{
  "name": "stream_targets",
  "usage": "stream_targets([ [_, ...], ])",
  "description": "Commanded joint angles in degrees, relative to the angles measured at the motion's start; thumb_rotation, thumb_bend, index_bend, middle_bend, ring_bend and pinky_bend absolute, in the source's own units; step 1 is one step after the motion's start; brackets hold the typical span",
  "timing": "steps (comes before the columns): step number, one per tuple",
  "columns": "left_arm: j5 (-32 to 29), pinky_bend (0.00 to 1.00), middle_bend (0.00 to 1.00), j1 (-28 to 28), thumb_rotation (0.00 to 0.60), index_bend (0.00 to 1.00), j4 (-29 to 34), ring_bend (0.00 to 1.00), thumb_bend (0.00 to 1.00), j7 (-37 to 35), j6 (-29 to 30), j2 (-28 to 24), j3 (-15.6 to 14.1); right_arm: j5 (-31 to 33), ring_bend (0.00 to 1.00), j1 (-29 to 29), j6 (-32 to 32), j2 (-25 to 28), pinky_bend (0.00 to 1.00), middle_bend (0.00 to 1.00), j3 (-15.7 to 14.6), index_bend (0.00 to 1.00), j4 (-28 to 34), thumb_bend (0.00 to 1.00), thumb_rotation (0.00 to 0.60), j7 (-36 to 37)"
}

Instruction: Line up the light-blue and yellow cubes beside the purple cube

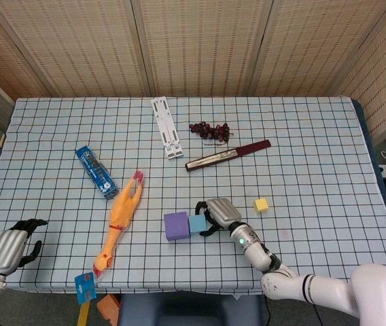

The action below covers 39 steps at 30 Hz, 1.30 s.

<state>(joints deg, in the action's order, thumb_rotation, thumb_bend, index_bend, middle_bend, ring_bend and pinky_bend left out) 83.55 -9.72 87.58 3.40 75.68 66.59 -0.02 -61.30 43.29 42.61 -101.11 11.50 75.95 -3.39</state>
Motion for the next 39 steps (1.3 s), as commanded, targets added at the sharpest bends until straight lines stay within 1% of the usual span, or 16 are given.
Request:
stream_targets([
  [1,0.0,0.56,0.30,0.0,0.600,0.30,0.0,0.29,0.49,0.0,0.0,0.0,0.0,-0.1,0.89,0.1,0.0,-0.1,1.00,0.87,-0.1,0.54,-0.1,0.00,0.600,0.1],
  [6,0.1,0.56,0.30,-0.1,0.600,0.30,0.0,0.29,0.49,0.0,-0.1,-0.1,-0.1,0.0,0.89,0.2,0.0,-0.3,1.00,0.87,-0.2,0.52,-0.5,0.00,0.600,0.2],
  [16,0.2,0.56,0.31,-0.2,0.600,0.30,0.1,0.29,0.49,-0.1,-0.2,-0.1,-0.1,-0.2,0.89,0.4,-0.6,0.0,1.00,0.87,-0.7,0.33,-0.6,0.00,0.600,0.8],
  [19,0.2,0.56,0.31,-0.1,0.600,0.30,0.1,0.29,0.49,-0.1,-0.1,-0.1,-0.1,-0.5,0.89,0.3,-0.7,0.2,1.00,0.87,-0.8,0.29,-0.5,0.00,0.600,1.3],
  [26,0.3,0.56,0.31,-0.2,0.600,0.30,0.1,0.29,0.49,0.0,-0.2,-0.1,-0.2,-1.4,0.89,-0.2,0.4,2.2,1.00,0.87,-1.0,0.28,1.6,0.00,0.600,1.2],
  [31,0.3,0.56,0.31,0.0,0.600,0.30,0.2,0.29,0.49,0.4,-0.1,0.0,-0.3,-0.3,0.89,-0.7,2.4,4.9,1.00,0.87,-1.3,0.27,4.3,0.00,0.600,-2.0],
  [34,0.3,0.56,0.31,0.1,0.600,0.30,0.3,0.29,0.49,0.6,0.2,0.0,-0.3,1.4,0.89,-1.1,3.7,6.5,1.00,0.87,-1.5,0.28,6.2,0.00,0.600,-5.1],
  [36,0.4,0.56,0.31,0.1,0.600,0.30,0.4,0.29,0.49,0.8,0.2,0.0,-0.3,2.9,0.90,-1.2,4.3,7.2,1.00,0.87,-1.6,0.31,7.6,0.05,0.600,-6.6],
  [38,0.3,0.56,0.31,0.0,0.600,0.30,0.5,0.29,0.49,1.0,0.1,0.0,-0.3,4.4,0.90,-1.2,4.3,7.5,1.00,0.87,-1.6,0.36,8.4,0.15,0.600,-7.5],
  [39,0.3,0.56,0.31,-0.1,0.600,0.30,0.5,0.29,0.49,1.1,0.0,0.0,-0.3,5.5,0.90,-1.0,4.1,7.6,1.00,0.88,-1.6,0.39,8.8,0.22,0.600,-8.1],
])
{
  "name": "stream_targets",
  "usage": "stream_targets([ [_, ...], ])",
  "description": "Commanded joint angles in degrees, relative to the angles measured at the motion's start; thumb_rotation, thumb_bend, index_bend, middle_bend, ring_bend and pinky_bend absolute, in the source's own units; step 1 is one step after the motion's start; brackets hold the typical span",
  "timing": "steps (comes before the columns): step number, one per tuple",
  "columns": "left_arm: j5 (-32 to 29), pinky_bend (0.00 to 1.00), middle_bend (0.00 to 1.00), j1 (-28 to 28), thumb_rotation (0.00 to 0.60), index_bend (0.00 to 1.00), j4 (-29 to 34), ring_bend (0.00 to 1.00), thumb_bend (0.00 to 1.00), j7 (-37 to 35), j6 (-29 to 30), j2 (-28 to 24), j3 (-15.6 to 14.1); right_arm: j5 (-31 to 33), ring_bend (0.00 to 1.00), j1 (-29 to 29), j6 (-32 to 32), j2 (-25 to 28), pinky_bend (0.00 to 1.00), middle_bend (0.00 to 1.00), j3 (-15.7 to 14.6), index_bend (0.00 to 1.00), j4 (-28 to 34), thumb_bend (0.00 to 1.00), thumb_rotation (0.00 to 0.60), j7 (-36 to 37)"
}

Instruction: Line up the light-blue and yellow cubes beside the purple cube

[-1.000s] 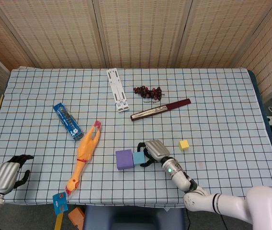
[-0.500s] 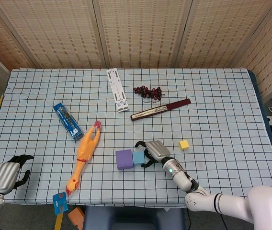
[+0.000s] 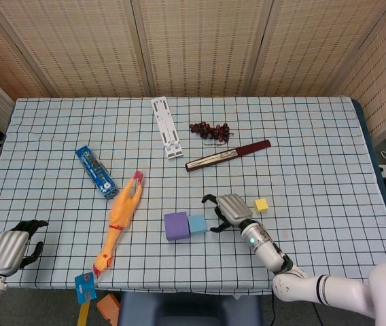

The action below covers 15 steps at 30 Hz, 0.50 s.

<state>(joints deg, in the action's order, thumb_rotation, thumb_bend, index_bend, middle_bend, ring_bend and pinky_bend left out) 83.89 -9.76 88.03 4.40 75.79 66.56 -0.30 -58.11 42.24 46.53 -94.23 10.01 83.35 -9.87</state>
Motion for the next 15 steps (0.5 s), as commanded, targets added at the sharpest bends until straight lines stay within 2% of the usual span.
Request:
stream_targets([
  [1,0.0,0.56,0.31,-0.1,0.600,0.30,0.1,0.29,0.49,0.1,-0.1,0.0,0.0,3.2,0.90,0.2,-0.1,0.8,1.00,0.88,-0.2,0.43,1.6,0.30,0.600,-2.0],
  [4,0.0,0.56,0.31,-0.1,0.600,0.30,0.0,0.29,0.49,0.1,-0.2,0.0,0.0,5.5,0.91,0.6,-0.5,0.8,1.00,0.88,0.0,0.48,2.1,0.43,0.600,-2.9],
  [9,-0.2,0.56,0.31,-0.2,0.600,0.30,0.0,0.29,0.49,-0.1,-0.4,0.0,0.0,7.0,0.92,1.1,-0.5,0.1,1.00,0.89,0.0,0.53,1.5,0.55,0.600,-3.3],
  [15,-0.1,0.56,0.31,-0.4,0.600,0.30,0.0,0.29,0.49,-0.1,-0.6,0.0,0.0,7.4,0.93,1.6,-3.1,0.3,1.00,0.90,0.1,0.54,1.4,0.60,0.600,-1.0],
])
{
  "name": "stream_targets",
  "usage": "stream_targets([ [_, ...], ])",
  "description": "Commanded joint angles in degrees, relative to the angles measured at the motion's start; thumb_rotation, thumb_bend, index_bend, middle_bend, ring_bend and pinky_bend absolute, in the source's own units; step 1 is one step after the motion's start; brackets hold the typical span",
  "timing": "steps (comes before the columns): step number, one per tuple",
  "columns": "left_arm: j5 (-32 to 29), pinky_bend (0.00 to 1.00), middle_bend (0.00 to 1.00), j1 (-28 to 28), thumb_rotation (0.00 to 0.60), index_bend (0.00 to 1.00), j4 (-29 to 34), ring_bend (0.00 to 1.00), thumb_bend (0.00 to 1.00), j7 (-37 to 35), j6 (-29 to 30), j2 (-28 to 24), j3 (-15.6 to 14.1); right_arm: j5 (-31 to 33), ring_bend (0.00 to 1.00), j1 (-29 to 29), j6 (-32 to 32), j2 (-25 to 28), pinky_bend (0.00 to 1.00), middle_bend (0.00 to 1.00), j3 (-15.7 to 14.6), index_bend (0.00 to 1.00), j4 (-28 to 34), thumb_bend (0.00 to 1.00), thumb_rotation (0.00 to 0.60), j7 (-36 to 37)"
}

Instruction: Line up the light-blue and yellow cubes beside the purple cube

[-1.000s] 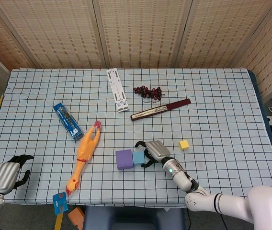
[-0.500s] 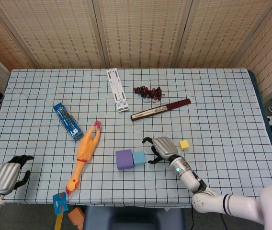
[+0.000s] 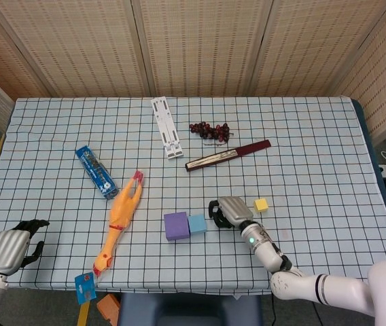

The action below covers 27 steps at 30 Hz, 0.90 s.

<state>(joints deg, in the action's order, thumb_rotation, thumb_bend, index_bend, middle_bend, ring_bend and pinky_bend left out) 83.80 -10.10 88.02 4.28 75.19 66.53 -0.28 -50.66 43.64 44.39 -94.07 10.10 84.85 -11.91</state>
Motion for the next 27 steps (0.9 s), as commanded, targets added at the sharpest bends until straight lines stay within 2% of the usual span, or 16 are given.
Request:
stream_targets([
  [1,0.0,0.56,0.31,0.0,0.600,0.30,0.0,0.29,0.49,-0.1,0.0,0.0,0.0,-0.2,0.93,0.2,-1.4,0.1,1.00,0.90,0.0,0.54,-0.2,0.60,0.600,1.5],
  [9,0.3,0.56,0.31,0.2,0.600,0.30,0.0,0.29,0.49,0.0,0.3,0.1,-0.3,-3.7,0.93,0.1,-4.3,-0.6,1.00,0.90,-0.2,0.54,-2.2,0.60,0.600,6.7],
  [27,0.5,0.56,0.31,0.2,0.600,0.30,0.1,0.29,0.49,-0.4,0.2,-0.1,-0.4,-12.6,0.93,0.0,-6.4,-3.6,1.00,0.90,-0.1,0.54,-8.1,0.61,0.600,16.5],
])
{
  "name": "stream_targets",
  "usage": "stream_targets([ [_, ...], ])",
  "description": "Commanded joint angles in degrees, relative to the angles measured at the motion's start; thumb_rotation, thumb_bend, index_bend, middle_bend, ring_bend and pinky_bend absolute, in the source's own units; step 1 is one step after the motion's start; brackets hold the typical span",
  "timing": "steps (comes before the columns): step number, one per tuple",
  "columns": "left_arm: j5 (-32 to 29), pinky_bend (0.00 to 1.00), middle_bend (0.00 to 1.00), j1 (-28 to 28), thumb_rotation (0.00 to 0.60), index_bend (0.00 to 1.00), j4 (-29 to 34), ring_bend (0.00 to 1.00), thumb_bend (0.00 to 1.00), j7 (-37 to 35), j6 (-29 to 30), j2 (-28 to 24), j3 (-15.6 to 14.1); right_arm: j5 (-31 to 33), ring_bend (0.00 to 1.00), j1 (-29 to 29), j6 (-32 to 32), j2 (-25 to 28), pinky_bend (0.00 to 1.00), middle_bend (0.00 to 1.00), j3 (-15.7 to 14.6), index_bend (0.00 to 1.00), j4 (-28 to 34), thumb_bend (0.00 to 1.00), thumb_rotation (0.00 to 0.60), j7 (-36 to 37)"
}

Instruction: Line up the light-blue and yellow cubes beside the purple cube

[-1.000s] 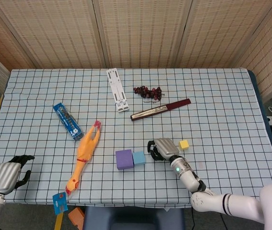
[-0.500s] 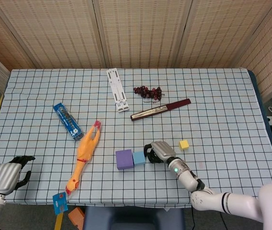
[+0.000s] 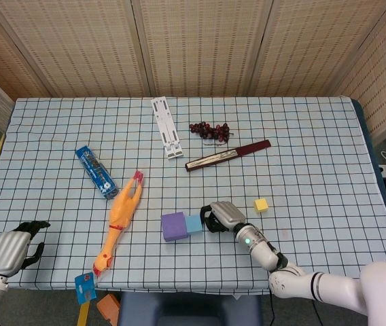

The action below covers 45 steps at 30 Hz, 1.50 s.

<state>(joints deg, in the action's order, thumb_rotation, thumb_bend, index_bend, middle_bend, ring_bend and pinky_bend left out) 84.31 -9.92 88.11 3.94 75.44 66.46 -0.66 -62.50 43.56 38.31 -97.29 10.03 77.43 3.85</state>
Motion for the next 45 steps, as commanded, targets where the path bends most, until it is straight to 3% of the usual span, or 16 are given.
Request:
stream_targets([
  [1,0.0,0.56,0.31,0.0,0.600,0.30,0.0,0.29,0.49,-0.1,0.0,0.0,0.0,-1.1,0.93,0.1,-0.3,-0.5,1.00,0.90,0.0,0.54,-0.9,0.61,0.600,1.1],
  [9,0.0,0.56,0.31,-0.2,0.600,0.30,0.0,0.29,0.49,-0.3,-0.3,-0.1,0.0,-3.4,0.93,0.1,-0.3,0.3,1.00,0.90,-0.4,0.51,-1.3,0.60,0.600,2.6],
  [13,0.0,0.56,0.31,-0.2,0.600,0.30,0.1,0.29,0.49,-0.2,-0.3,-0.2,0.0,-5.6,0.93,-1.0,4.2,2.5,1.00,0.90,-1.0,0.46,0.9,0.46,0.600,-0.6],
  [21,-0.6,0.56,0.32,0.0,0.600,0.30,0.6,0.29,0.49,0.2,-0.2,-0.4,0.1,-3.3,0.93,-5.4,18.2,9.3,1.00,0.90,-2.4,0.45,7.8,0.18,0.600,-21.3],
  [25,-0.8,0.56,0.32,0.0,0.600,0.30,0.7,0.29,0.49,0.5,-0.3,-0.3,0.2,0.7,0.93,-7.0,21.1,12.1,1.00,0.90,-2.9,0.42,10.1,0.09,0.600,-28.3],
  [33,-1.0,0.56,0.32,-0.1,0.600,0.31,0.8,0.29,0.49,1.0,-0.6,-0.3,0.1,3.7,0.93,-8.5,21.3,15.0,1.00,0.90,-3.0,0.36,11.1,0.06,0.600,-28.8],
  [45,-1.2,0.56,0.32,-0.2,0.600,0.31,0.8,0.29,0.49,1.1,-1.0,-0.2,0.1,6.2,0.93,-9.2,17.1,14.5,1.00,0.90,-3.7,0.33,4.9,0.06,0.600,-25.7],
])
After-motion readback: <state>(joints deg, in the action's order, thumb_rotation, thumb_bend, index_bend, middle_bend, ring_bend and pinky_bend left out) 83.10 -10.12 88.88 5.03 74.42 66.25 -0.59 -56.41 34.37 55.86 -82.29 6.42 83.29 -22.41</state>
